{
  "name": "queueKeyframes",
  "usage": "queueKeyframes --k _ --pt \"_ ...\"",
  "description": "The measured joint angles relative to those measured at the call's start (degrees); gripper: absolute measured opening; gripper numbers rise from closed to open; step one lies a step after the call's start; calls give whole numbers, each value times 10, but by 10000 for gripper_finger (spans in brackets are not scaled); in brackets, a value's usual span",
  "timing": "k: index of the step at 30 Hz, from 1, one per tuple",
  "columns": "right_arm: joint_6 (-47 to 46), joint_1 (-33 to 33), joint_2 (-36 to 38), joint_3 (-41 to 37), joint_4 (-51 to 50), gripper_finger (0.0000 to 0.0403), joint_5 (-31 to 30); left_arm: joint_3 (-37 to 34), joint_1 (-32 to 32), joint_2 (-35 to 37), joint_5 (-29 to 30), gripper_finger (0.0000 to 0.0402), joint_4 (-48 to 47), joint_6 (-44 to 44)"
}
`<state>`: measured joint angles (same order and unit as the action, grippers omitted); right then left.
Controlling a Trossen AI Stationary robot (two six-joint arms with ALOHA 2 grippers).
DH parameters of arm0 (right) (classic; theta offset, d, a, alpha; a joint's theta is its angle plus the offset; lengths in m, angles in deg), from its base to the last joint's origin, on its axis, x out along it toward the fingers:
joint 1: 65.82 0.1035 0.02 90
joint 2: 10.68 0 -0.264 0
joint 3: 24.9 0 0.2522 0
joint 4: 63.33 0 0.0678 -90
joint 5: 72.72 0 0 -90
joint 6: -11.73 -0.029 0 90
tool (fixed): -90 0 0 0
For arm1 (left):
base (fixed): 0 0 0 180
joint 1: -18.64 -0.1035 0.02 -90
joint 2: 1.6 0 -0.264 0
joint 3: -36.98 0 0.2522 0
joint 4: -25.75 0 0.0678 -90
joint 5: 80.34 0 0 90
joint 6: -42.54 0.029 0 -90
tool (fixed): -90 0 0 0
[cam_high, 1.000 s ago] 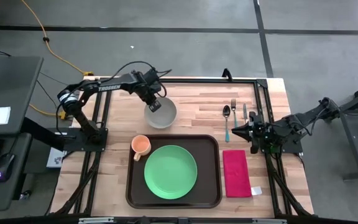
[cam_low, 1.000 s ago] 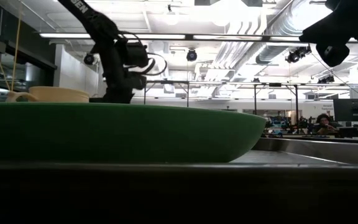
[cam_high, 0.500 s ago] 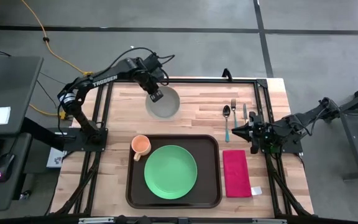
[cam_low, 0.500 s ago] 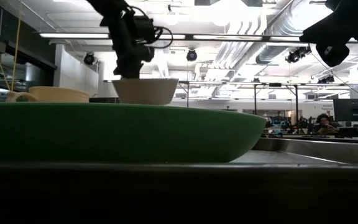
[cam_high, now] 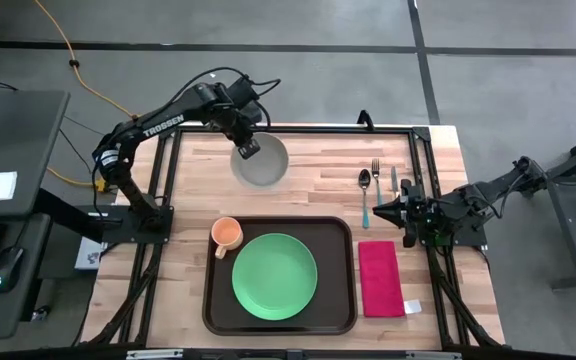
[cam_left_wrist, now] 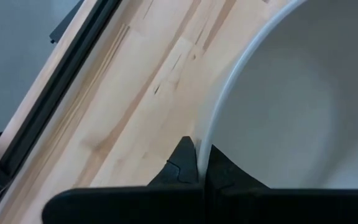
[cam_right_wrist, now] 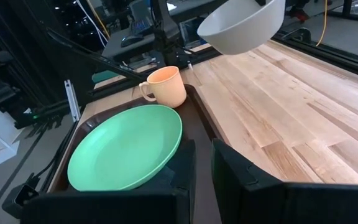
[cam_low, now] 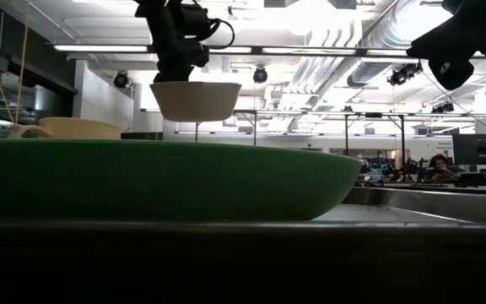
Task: Set up tray
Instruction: Put the gray bowl on top of the plate on the serving tray
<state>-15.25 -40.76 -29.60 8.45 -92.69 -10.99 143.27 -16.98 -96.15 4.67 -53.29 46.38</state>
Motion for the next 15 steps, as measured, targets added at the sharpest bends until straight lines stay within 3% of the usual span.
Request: queueKeyframes --k 9,15 --pt "0 0 0 0 -12 28 0 0 0 0 -1 17 -1 0" --pt "0 0 0 0 -13 28 0 0 0 0 -36 17 12 4"
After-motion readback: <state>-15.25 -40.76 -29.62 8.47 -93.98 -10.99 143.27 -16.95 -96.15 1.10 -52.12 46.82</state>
